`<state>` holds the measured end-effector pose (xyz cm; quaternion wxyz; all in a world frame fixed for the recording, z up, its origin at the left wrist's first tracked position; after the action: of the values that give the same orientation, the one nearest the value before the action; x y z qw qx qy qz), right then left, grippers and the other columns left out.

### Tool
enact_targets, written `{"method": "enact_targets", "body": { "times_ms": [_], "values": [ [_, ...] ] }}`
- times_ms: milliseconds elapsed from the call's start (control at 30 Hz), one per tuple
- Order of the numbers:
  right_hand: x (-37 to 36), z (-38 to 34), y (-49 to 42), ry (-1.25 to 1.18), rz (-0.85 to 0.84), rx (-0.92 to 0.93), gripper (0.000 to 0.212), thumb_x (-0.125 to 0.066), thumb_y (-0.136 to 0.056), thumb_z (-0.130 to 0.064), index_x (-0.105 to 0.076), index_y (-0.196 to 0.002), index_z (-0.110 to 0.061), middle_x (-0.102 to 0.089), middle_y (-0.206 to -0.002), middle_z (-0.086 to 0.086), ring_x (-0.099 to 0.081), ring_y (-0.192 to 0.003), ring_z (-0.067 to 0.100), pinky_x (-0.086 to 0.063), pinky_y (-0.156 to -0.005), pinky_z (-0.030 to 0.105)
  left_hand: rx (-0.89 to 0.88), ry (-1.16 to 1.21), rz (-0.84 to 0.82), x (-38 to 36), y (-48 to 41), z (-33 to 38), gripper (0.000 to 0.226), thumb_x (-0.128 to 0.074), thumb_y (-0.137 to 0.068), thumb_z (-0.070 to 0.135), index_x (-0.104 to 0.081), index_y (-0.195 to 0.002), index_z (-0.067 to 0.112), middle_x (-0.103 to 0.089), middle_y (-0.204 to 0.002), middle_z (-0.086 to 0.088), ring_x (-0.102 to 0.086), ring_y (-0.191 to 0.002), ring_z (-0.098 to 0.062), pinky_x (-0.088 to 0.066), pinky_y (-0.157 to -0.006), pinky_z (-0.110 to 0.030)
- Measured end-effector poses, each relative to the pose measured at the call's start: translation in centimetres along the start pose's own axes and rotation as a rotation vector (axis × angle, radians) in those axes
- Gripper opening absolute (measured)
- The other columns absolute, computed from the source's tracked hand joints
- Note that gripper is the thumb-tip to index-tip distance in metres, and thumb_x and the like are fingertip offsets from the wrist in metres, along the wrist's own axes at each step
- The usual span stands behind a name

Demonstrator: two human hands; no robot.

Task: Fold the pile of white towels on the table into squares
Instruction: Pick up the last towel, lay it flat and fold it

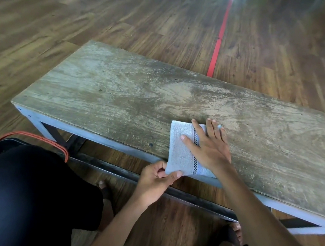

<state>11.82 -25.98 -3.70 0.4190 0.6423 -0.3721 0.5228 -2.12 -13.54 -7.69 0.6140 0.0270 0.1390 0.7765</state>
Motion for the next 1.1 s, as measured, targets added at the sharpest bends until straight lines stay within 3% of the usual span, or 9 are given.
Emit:
{"method": "enact_targets", "body": {
  "times_ms": [133,267,400,500,567,667,767,933,1100],
  "values": [
    [0.4,0.7,0.3,-0.318,0.053,0.033,0.083,-0.017,-0.076,-0.084,-0.01,-0.148,-0.043,-0.002,-0.16,-0.002,0.008,-0.147,0.016,0.002,-0.119,0.043,0.016,-0.067,0.144,0.6,-0.1,1.2,0.032,-0.081,-0.073,0.022,-0.053,-0.086,0.013,-0.069,-0.091,-0.008,-0.067,-0.083,-0.017,-0.054,-0.076,-0.028],
    [2.0,3.2,3.0,-0.823,0.292,-0.082,0.062,-0.041,-0.082,-0.072,-0.039,-0.137,-0.041,-0.04,-0.146,-0.011,-0.031,-0.138,0.014,-0.029,-0.113,0.046,-0.269,-0.338,0.37,1.2,-0.2,4.5,0.028,-0.075,-0.079,0.027,-0.054,-0.096,0.021,-0.061,-0.095,0.009,-0.062,-0.087,-0.007,-0.05,-0.076,-0.023],
    [0.3,6.2,8.6,-0.897,0.431,-0.238,0.035,-0.057,-0.09,-0.043,-0.059,-0.119,-0.023,-0.058,-0.119,-0.009,-0.055,-0.114,0.011,-0.047,-0.098,0.037,-0.471,-0.7,0.199,-1.8,-2.2,5.9,0.039,-0.058,-0.081,0.047,-0.056,-0.11,0.021,-0.059,-0.112,0.006,-0.056,-0.106,-0.015,-0.043,-0.092,-0.035],
    [-2.2,7.6,11.2,-0.845,0.4,-0.307,0.034,-0.061,-0.084,-0.049,-0.063,-0.108,-0.026,-0.051,-0.128,-0.003,-0.045,-0.126,0.017,-0.04,-0.105,0.045,-0.497,-1.131,-0.028,-5.0,-4.2,6.1,0.052,-0.044,-0.09,0.052,-0.044,-0.134,0.023,-0.046,-0.14,0.004,-0.039,-0.132,-0.016,-0.025,-0.106,-0.036],
    [-2.7,7.7,11.6,-0.863,0.387,-0.303,0.034,-0.057,-0.073,-0.061,-0.064,-0.098,-0.039,-0.05,-0.128,-0.006,-0.04,-0.131,0.016,-0.034,-0.109,0.048,-0.487,-1.368,-0.17,-6.4,-5.7,5.7,0.06,-0.031,-0.096,0.054,-0.025,-0.147,0.024,-0.022,-0.157,0.002,-0.014,-0.145,-0.018,-0.009,-0.115,-0.041],
    [-2.4,7.5,11.3,-0.895,0.387,-0.293,0.018,-0.063,-0.073,-0.059,-0.062,-0.087,-0.048,-0.05,-0.124,-0.013,-0.035,-0.134,0.012,-0.025,-0.113,0.046,-0.434,-1.549,-0.265,-6.9,-7.2,4.7,0.066,-0.014,-0.096,0.059,-0.002,-0.151,0.027,0.004,-0.16,0.003,0.011,-0.146,-0.02,0.006,-0.116,-0.05],
    [-2.2,6.8,10.8,-0.749,0.354,-0.309,0.011,-0.068,-0.08,-0.047,-0.062,-0.086,-0.04,-0.046,-0.128,-0.015,-0.025,-0.137,0.006,-0.008,-0.116,0.038,-0.458,-1.61,-0.233,-7.0,-7.3,4.2,0.069,-0.009,-0.093,0.063,0.003,-0.151,0.028,0.009,-0.159,0.003,0.014,-0.146,-0.02,0.008,-0.115,-0.052],
    [-1.6,6.2,10.4,-0.793,0.28,-0.358,0.015,-0.07,-0.078,-0.046,-0.056,-0.074,-0.045,-0.042,-0.127,-0.019,-0.022,-0.133,0.006,-0.004,-0.115,0.037,-0.453,-1.61,-0.219,-7.0,-7.3,4.1,0.087,0.009,-0.075,0.074,0.003,-0.15,0.031,0.01,-0.16,0.004,0.014,-0.146,-0.019,0.009,-0.114,-0.053],
    [-2.0,6.4,10.2,-0.745,0.194,-0.335,0.013,-0.064,-0.083,-0.049,-0.064,-0.087,-0.037,-0.033,-0.136,-0.018,-0.011,-0.135,0.006,0.005,-0.115,0.036,-0.461,-1.606,-0.209,-7.1,-7.3,4.0,0.084,0.0,-0.079,0.076,0.002,-0.15,0.032,0.009,-0.16,0.004,0.012,-0.146,-0.02,0.008,-0.115,-0.054]
  ]
}}
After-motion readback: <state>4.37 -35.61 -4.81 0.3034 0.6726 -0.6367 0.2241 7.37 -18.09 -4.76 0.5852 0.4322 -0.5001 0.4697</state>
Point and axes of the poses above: each hand's wrist, its own y-axis away from the middle knuckle, its own x-axis out of the back of the hand, z = x × y, the point moved 2 cm from there along -y, towards the middle knuckle
